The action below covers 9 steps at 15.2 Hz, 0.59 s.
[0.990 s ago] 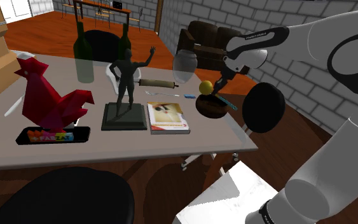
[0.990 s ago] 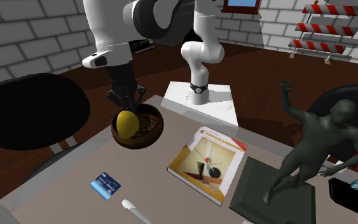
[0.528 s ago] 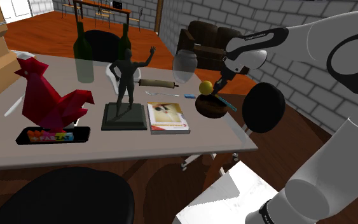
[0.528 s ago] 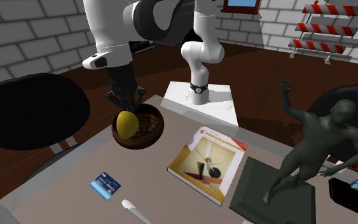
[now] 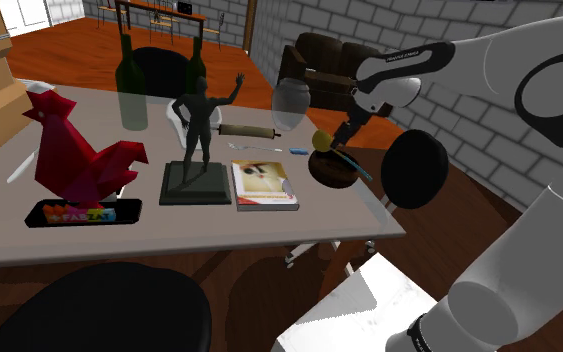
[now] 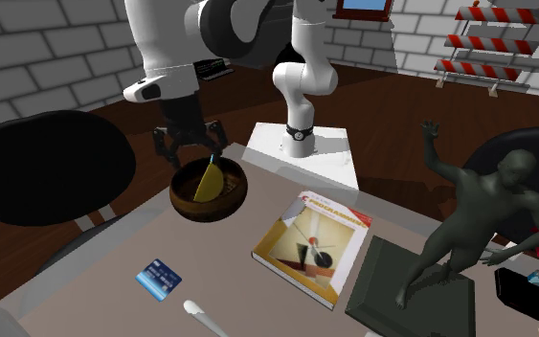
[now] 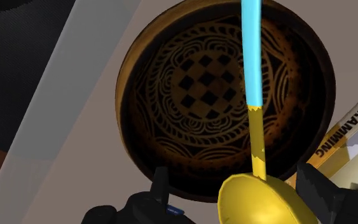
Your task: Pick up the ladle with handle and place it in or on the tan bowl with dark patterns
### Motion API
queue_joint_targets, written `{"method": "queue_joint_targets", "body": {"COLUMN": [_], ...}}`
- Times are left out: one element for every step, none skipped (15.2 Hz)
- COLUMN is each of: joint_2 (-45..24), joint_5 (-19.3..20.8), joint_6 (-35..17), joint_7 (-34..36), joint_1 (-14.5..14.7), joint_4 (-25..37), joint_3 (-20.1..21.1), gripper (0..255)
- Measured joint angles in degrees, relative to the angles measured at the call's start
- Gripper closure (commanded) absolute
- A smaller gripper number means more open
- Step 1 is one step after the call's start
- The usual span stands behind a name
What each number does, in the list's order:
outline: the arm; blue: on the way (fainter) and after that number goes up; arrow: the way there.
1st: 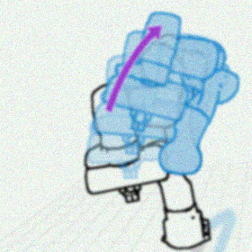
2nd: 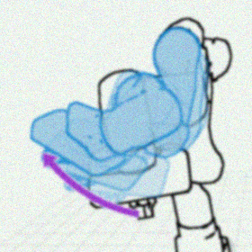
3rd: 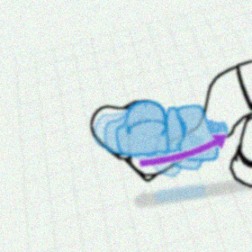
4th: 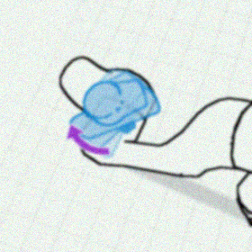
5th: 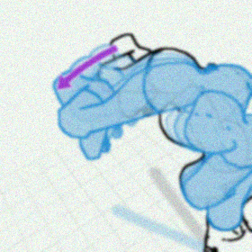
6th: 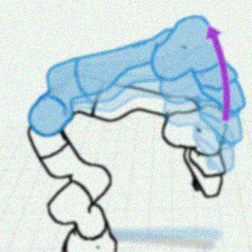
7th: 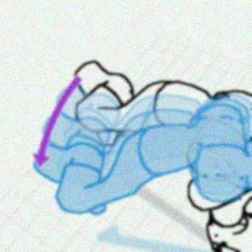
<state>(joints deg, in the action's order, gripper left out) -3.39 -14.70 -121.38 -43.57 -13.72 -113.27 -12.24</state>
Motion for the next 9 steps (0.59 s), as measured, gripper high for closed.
{"method": "queue_joint_targets", "body": {"joint_2": [0.5,1.2,2.5,2.5,2.5,2.4,2.4,2.4,2.4], "joint_5": [0.3,0.6,1.1,1.2,1.2,1.2,1.2,1.2,1.2], "joint_6": [1.3,2.8,4.0,4.8,5.3,5.5,5.6,5.7,5.7], "joint_7": [0.0,0.5,0.9,0.8,0.8,0.8,0.8,0.7,0.7], "joint_1": [-0.2,-0.2,-0.2,-0.3,-0.4,-0.4,-0.5,-0.5,-0.5], "joint_4": [0.8,1.7,1.6,2.5,3.0,3.2,3.3,3.4,3.4], "joint_3": [-0.2,-0.2,-0.2,-0.4,-0.5,-0.5,-0.5,-0.5,-0.6], "gripper": [0,0,0,0,0,0,0,0,0]}}
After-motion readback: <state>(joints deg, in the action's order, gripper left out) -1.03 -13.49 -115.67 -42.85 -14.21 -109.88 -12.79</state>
